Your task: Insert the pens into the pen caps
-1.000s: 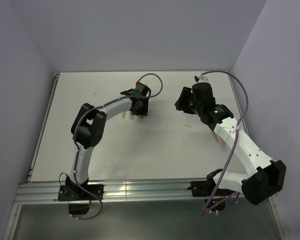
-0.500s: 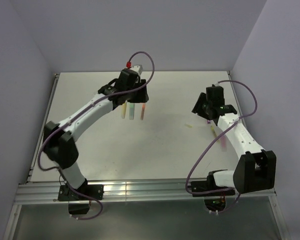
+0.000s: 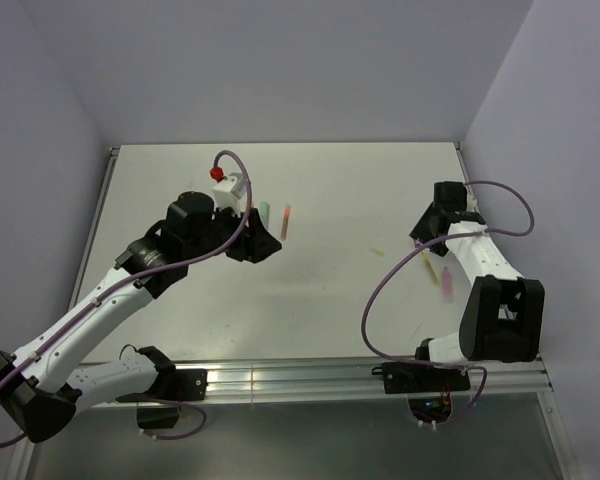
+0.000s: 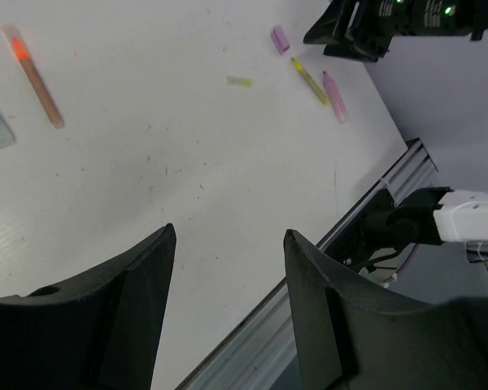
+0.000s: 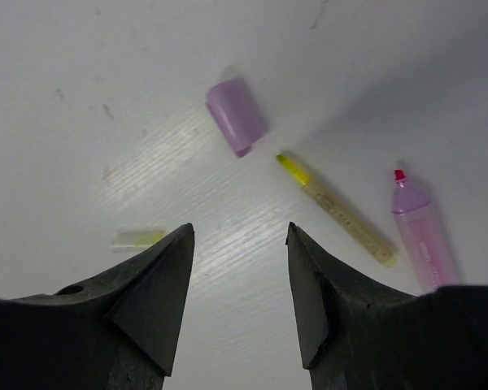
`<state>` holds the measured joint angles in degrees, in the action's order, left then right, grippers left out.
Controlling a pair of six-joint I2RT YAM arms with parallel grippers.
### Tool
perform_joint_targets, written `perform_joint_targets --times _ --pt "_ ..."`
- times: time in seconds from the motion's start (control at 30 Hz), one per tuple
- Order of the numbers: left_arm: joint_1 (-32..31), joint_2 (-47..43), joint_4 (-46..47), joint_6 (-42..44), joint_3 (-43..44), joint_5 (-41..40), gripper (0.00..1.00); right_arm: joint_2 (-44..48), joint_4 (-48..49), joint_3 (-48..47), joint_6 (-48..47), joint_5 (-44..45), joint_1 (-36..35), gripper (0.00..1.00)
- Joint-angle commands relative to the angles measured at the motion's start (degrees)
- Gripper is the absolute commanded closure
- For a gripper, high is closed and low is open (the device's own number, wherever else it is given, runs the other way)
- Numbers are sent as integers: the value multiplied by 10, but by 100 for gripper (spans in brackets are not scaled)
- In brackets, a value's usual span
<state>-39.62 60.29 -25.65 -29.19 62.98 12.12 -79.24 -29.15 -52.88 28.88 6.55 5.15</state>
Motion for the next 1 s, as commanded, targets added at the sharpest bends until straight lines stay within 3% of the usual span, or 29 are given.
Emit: perform_joint_targets --times 0.0,0.3,0.97 --pt "5 11 20 19 -32 24 39 -16 -34 -5 -8 48 13 43" --pt "39 29 42 34 -56 77 40 -76 -67 -31 -30 94 21 43" --pt "37 44 52 37 -72 68 40 -166 -40 -42 -45 87 21 44"
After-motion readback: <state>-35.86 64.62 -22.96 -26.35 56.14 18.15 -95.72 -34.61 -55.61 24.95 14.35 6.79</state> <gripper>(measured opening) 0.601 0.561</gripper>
